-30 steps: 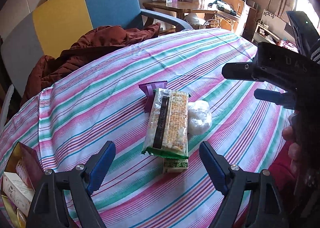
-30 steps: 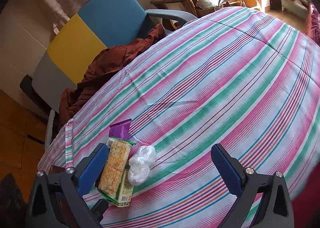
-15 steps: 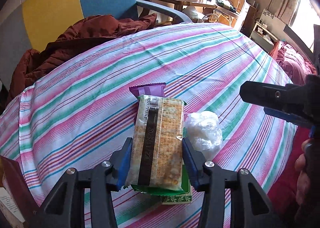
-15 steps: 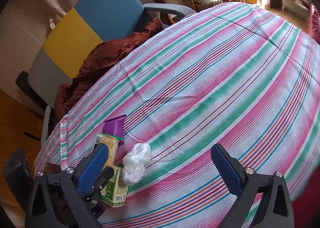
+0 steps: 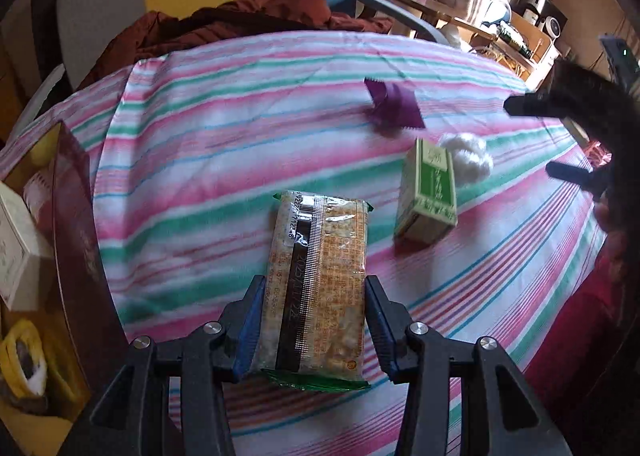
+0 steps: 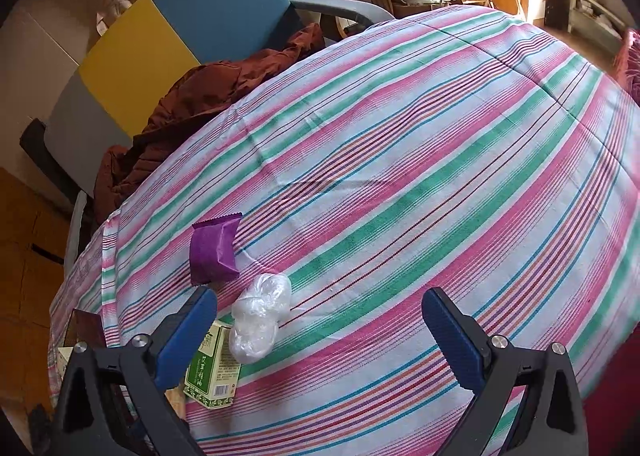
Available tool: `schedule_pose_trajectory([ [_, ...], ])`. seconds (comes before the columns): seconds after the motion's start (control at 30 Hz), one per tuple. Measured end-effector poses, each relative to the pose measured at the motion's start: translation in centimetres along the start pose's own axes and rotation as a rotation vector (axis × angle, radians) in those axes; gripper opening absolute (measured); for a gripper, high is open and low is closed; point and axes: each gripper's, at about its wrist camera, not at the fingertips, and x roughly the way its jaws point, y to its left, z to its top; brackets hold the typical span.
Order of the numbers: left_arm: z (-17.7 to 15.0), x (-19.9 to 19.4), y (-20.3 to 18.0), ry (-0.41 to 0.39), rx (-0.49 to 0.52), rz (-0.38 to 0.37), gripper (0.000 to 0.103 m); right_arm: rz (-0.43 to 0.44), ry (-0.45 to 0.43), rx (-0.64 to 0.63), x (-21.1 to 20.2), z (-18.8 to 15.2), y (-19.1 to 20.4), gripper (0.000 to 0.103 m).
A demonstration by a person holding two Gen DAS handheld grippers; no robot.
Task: Organize objects
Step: 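Grasp the granola bar with left tool while right tool grasps the plastic-wrapped cotton ball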
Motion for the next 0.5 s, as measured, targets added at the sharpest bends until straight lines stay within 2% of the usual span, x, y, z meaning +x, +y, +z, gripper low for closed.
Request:
schedule_pose_trajectory([
  [0.03,-0.5,-0.2,-0.5,-0.041,0.034,0.023,0.048,-0.004,0.001,-0.005,0.0,0.0,0.0,0.103],
  [0.27,-1.3,0.4,-1.1,-0.099,0.068,0.034,0.049,-0.010,0.011,-0.057,0.3,-0.2,1.0,0.102],
  [0.37,-1.5,0.3,-1.2,-0.120,0.083,0.036,0.049,-0.015,0.015,-0.076,0.5,-0.3,1.4,0.098],
  [0.5,-1.2,0.5,-1.3,-0.123,0.086,0.031,0.049,0.046,0.065,-0.041,1.2,-0.4,1.4,0.090],
])
